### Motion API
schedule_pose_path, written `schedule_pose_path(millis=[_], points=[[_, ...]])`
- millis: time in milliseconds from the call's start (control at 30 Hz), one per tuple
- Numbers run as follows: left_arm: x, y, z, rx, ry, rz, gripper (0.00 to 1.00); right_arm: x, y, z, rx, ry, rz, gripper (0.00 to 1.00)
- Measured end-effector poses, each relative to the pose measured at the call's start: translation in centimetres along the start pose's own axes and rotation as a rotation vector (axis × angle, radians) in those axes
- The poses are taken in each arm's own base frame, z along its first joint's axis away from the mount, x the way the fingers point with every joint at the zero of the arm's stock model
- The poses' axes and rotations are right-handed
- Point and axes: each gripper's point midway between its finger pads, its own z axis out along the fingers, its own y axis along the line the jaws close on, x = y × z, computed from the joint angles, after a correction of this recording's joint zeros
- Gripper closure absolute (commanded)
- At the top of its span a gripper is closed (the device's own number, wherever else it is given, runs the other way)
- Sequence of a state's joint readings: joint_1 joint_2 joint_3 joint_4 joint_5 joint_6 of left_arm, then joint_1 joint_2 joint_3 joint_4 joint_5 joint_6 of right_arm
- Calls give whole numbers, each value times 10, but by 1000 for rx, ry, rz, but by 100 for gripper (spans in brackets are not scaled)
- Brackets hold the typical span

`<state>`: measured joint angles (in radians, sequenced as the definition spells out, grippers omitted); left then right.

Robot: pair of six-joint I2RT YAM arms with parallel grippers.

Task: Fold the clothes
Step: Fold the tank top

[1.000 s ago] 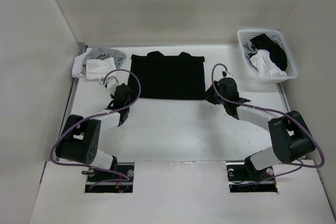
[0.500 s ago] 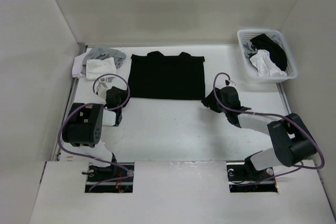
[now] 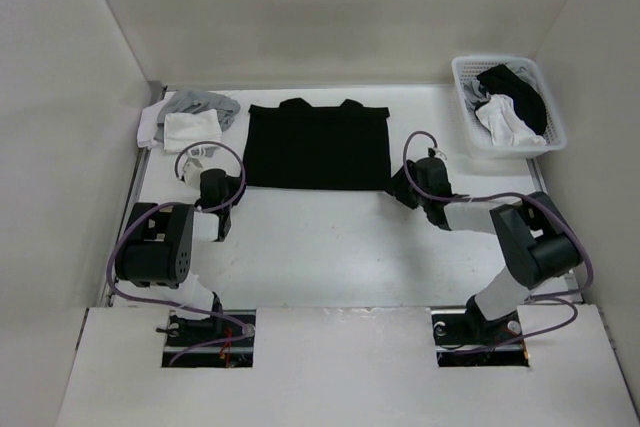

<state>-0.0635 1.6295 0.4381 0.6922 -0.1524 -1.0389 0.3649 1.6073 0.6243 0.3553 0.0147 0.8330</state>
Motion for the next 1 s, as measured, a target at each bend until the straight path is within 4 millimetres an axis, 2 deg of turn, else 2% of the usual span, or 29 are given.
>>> schedule_pose_path(millis=[100, 267, 333, 467, 567, 633, 733, 867, 1000], points=[[-5, -9, -4, 20, -19, 12, 95, -3, 2, 6, -4, -7, 22, 51], [-5, -10, -5, 20, -23, 28, 96, -2, 2, 17, 2, 2, 49, 84], [-4, -9, -5, 18, -22, 31, 98, -1, 3, 22, 2, 7, 58, 93], [-2, -13, -8, 27, -16, 44, 100, -3, 5, 21, -5, 5, 65, 98], [-5, -32, -22, 75, -23, 66, 100, -11, 11, 6, -24, -31, 57, 100], [-13, -57, -42, 143, -41, 81, 100, -22, 21, -19, -63, -79, 47, 100], [-36, -104, -90, 291, -100, 104, 100, -46, 50, -76, -165, -188, 18, 100], [-72, -154, -177, 477, -206, 127, 100, -76, 95, -179, -352, -364, -24, 99], [-107, -176, -263, 602, -301, 126, 100, -89, 110, -273, -460, -471, -34, 99]])
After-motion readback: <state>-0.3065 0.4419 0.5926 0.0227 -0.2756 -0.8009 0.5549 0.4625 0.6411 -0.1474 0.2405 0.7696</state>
